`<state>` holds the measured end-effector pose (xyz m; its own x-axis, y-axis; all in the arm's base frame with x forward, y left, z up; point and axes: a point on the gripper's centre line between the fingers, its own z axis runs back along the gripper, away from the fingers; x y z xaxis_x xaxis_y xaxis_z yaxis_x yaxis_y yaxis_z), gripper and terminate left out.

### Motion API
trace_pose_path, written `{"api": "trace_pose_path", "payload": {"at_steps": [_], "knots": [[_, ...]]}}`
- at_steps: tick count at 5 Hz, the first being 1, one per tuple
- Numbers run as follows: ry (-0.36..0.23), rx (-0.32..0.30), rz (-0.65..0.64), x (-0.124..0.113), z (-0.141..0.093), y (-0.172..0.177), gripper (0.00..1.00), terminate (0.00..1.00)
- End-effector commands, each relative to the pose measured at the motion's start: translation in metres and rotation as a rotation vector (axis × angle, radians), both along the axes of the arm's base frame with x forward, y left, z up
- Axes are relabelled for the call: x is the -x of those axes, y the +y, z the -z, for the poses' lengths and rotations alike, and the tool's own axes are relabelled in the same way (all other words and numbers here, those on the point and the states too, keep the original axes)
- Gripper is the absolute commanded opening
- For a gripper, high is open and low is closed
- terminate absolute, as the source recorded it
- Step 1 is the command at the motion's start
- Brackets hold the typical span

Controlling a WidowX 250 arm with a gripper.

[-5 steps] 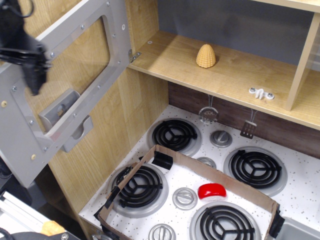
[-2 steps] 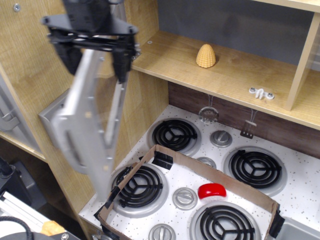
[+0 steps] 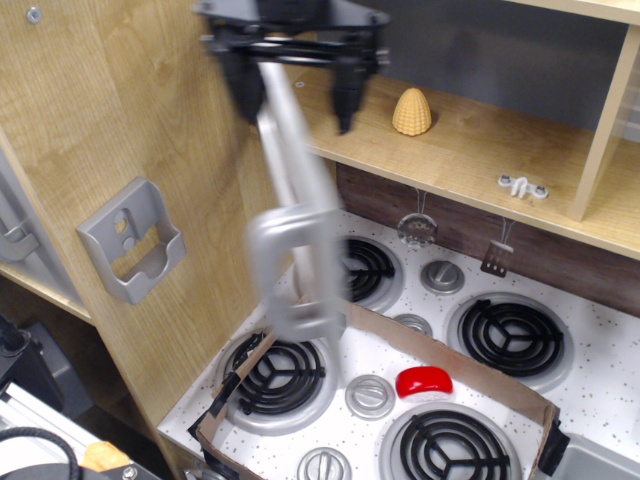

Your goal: Close microwave

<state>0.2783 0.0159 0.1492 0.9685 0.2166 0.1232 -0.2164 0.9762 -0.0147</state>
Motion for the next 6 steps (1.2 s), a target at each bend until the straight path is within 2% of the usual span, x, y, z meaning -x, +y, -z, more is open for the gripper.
{"api": "trace_pose_path", "payload": {"at_steps": [1,2,3,4,5,6], "knots": [[-0.079,-0.003,0.057,-0.038,-0.021,-0.041,1.00,0.00],[-0.158,-0.069,0.062,-0.045,-0.054,-0.046,1.00,0.00],[-0.207,-0.119,0.088,-0.048,-0.094,-0.042,1.00,0.00],[-0.223,-0.170,0.095,-0.050,-0.126,-0.040,1.00,0.00],[-0.216,-0.161,0.075,-0.042,-0.113,-0.040,1.00,0.00],[-0.151,-0.118,-0.025,-0.024,-0.073,-0.043,1.00,0.00]]}}
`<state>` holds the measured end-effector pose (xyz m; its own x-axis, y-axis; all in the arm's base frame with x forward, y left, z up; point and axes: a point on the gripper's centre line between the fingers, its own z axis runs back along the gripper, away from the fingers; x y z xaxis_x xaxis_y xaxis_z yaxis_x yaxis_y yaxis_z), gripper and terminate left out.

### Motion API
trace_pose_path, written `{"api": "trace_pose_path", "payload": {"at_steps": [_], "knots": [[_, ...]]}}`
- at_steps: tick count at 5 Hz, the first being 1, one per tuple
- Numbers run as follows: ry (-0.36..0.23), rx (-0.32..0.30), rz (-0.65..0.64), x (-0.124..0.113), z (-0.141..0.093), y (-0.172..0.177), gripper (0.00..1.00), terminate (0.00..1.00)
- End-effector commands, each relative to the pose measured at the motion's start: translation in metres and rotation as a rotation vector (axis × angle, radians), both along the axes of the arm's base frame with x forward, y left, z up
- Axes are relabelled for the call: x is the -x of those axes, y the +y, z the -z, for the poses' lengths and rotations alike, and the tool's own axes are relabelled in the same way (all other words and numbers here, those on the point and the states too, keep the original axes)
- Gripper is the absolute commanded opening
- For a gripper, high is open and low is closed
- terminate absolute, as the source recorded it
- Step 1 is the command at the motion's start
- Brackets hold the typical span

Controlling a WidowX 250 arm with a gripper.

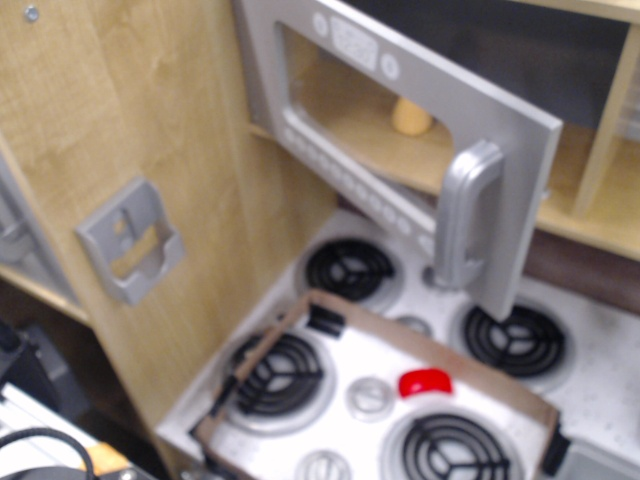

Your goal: Close microwave

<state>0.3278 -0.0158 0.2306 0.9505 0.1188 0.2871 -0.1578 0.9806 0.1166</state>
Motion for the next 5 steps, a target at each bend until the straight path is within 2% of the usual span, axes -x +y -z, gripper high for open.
{"api": "trace_pose_path", "payload": {"at_steps": [1,2,3,4,5], "knots": [[0.016,0.050,-0.146,0.045,0.031,-0.012,1.00,0.00],[0.043,0.029,-0.173,0.057,0.040,-0.010,1.00,0.00],[0.052,0.073,-0.137,0.049,0.056,-0.007,1.00,0.00],[-0.041,0.118,-0.036,0.029,0.061,-0.006,1.00,0.00],[-0.080,0.129,-0.010,0.009,0.063,-0.007,1.00,0.00]]}}
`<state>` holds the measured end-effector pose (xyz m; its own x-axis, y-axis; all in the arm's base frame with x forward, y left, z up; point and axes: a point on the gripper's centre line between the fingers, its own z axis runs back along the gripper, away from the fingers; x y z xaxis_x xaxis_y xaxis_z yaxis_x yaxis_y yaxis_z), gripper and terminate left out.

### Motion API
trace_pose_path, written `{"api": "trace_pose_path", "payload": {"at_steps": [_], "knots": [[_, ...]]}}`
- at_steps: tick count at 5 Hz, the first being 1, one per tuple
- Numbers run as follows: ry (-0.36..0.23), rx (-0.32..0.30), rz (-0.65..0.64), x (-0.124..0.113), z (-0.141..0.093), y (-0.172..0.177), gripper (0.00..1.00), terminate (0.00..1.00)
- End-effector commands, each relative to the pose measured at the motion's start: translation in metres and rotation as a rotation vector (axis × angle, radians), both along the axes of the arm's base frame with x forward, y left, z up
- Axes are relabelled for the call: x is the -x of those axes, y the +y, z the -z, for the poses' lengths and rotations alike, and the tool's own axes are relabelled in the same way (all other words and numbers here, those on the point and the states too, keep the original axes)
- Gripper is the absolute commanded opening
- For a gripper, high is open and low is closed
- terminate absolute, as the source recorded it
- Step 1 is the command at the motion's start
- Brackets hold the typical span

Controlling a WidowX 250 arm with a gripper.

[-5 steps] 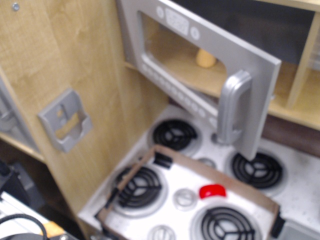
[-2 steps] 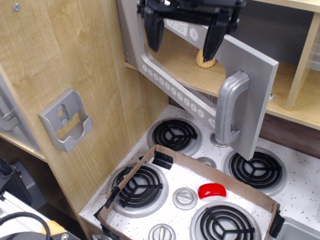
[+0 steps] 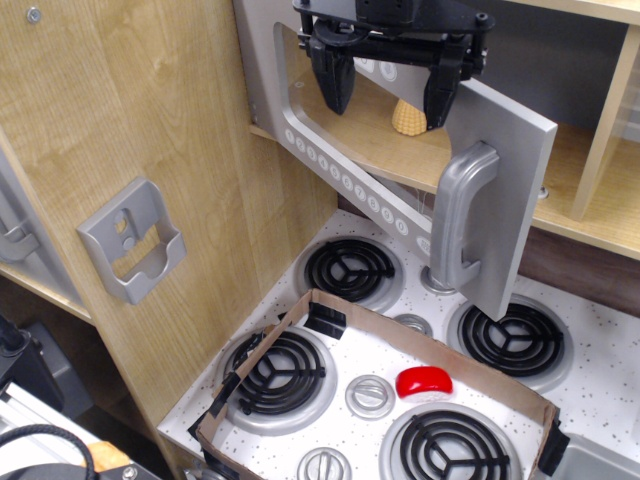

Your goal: Close microwave

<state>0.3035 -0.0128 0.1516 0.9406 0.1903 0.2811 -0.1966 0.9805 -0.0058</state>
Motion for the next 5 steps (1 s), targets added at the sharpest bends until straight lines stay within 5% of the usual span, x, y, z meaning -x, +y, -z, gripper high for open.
{"api": "trace_pose_path", "payload": {"at_steps": [1,3,4,5], "knots": [[-0.104,0.025,0.058,-0.033,-0.014,-0.012,1.00,0.00],[-0.218,0.026,0.162,-0.070,-0.024,-0.012,1.00,0.00],[-0.373,-0.016,0.200,-0.078,-0.027,-0.014,1.00,0.00],[-0.412,-0.029,0.198,-0.085,-0.033,-0.015,1.00,1.00]]}}
